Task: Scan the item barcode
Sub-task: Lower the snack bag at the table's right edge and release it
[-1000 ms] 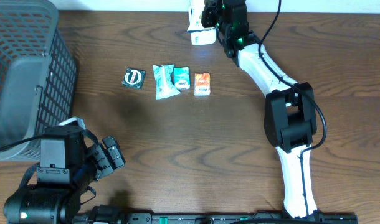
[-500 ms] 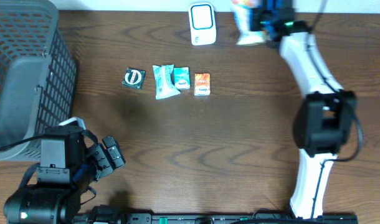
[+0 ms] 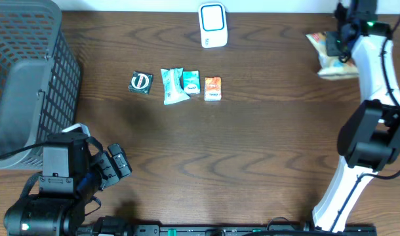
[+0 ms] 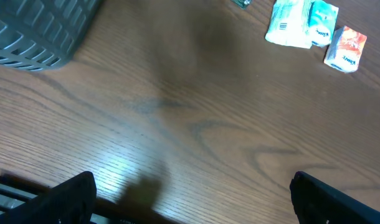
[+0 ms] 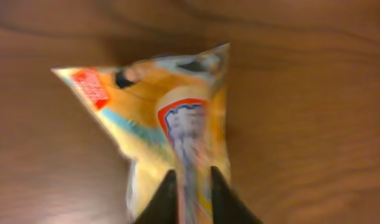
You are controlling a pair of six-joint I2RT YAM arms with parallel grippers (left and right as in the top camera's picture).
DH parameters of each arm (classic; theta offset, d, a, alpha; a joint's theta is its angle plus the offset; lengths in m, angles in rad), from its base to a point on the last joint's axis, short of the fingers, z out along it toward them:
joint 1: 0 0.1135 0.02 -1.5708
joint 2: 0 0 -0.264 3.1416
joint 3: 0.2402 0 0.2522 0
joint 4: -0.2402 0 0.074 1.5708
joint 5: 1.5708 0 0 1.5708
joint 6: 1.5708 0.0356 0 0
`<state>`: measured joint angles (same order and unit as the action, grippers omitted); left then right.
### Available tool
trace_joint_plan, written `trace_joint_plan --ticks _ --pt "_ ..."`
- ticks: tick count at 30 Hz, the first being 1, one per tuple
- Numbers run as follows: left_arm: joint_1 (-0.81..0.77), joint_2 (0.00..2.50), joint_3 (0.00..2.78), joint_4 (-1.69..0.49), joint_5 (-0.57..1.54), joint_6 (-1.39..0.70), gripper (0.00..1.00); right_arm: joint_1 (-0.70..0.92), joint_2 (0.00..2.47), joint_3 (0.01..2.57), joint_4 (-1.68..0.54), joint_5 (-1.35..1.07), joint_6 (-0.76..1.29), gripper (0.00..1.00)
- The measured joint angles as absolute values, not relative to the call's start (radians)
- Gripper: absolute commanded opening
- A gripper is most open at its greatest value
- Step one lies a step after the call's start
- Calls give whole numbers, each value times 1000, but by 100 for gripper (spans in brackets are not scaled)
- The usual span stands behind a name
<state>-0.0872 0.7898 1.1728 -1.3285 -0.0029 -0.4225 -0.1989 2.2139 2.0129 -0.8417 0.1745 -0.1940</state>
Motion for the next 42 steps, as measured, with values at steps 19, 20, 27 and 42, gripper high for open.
trace_joint_plan --ticks 19,20,27,42 --pt "-87 790 1173 -1328 -3 -422 98 -244 2189 2013 -934 19 -213 22" --pt "-87 790 1173 -1328 -3 -422 98 -232 2183 2013 -934 -22 -215 15" --pt "-87 790 1173 -1328 -3 -422 98 -154 2177 1999 -933 -146 -216 10" --pt "-87 790 1173 -1328 -3 -422 98 -161 2178 1698 -663 -120 -215 7"
